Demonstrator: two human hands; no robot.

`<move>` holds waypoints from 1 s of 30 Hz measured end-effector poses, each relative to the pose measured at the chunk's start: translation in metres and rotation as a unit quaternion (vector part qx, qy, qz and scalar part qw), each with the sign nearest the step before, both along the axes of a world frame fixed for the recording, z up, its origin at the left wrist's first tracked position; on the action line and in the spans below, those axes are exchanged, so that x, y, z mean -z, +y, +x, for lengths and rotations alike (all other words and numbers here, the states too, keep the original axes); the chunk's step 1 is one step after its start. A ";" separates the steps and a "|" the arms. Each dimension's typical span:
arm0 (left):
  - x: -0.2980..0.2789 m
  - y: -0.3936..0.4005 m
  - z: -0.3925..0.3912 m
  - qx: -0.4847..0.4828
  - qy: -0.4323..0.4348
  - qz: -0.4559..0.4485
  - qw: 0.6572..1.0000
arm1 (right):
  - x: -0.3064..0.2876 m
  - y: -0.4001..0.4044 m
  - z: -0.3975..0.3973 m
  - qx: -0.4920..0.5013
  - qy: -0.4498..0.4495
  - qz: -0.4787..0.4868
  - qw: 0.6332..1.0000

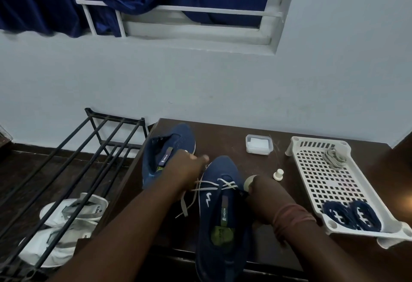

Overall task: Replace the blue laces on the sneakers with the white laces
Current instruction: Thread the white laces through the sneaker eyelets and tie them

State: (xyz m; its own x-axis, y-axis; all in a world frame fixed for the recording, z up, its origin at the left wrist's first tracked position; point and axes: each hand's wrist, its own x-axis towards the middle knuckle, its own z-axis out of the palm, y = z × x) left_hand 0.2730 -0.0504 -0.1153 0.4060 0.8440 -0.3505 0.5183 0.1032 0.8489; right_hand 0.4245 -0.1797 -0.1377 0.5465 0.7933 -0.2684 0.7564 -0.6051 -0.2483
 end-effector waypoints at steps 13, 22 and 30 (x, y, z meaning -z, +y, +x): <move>-0.038 -0.010 -0.001 0.129 0.010 0.097 0.987 | -0.028 -0.002 -0.019 0.030 0.130 0.173 0.976; -0.066 -0.018 -0.011 0.065 -0.411 -0.257 0.872 | -0.059 0.001 -0.044 -0.025 0.538 0.233 0.810; -0.065 -0.018 -0.007 -0.024 -0.513 -0.344 0.786 | -0.060 -0.004 -0.042 -0.062 0.591 0.193 0.781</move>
